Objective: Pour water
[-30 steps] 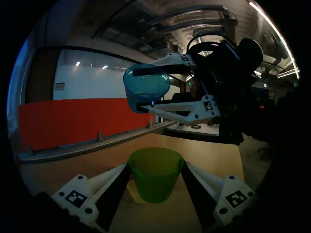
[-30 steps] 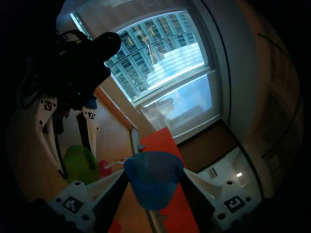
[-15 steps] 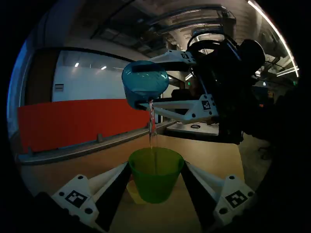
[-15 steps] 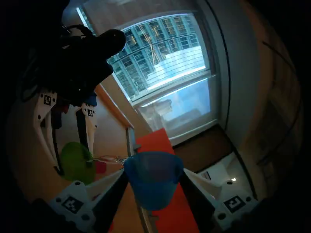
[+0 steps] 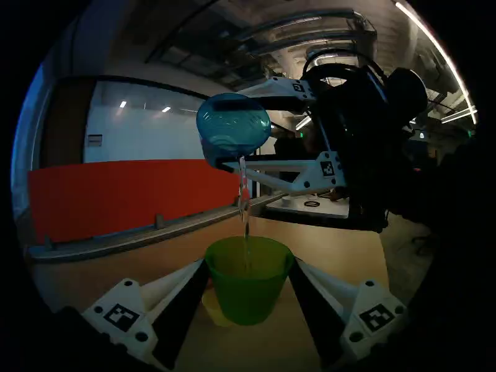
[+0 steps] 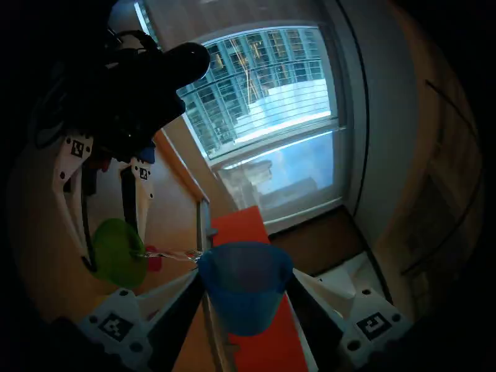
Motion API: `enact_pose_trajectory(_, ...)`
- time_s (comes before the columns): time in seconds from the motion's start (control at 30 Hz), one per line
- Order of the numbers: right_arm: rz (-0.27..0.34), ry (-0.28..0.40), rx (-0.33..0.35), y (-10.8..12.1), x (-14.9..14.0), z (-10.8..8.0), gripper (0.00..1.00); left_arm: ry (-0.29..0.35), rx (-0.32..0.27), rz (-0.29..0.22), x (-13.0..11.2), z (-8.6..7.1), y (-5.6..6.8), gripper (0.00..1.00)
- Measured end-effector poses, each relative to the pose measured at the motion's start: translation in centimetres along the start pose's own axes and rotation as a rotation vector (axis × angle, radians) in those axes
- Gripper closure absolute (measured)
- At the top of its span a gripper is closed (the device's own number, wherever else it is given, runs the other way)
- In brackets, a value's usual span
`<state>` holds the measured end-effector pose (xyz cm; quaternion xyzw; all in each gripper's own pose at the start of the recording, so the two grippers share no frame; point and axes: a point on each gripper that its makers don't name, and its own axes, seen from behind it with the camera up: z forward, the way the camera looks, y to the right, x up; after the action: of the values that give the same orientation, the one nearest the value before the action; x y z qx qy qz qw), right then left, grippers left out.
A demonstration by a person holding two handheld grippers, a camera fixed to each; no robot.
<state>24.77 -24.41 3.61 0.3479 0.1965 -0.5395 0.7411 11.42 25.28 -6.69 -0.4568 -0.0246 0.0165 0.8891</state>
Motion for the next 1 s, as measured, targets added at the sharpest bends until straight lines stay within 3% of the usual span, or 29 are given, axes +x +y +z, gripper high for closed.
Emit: enact_pose_trajectory(1.0, -0.168, 0.008, -0.056, 1.9, 1.7, -0.1, 0.11, 0.021, 0.008, 0.007, 0.9, -0.2, 0.0, 0.13)
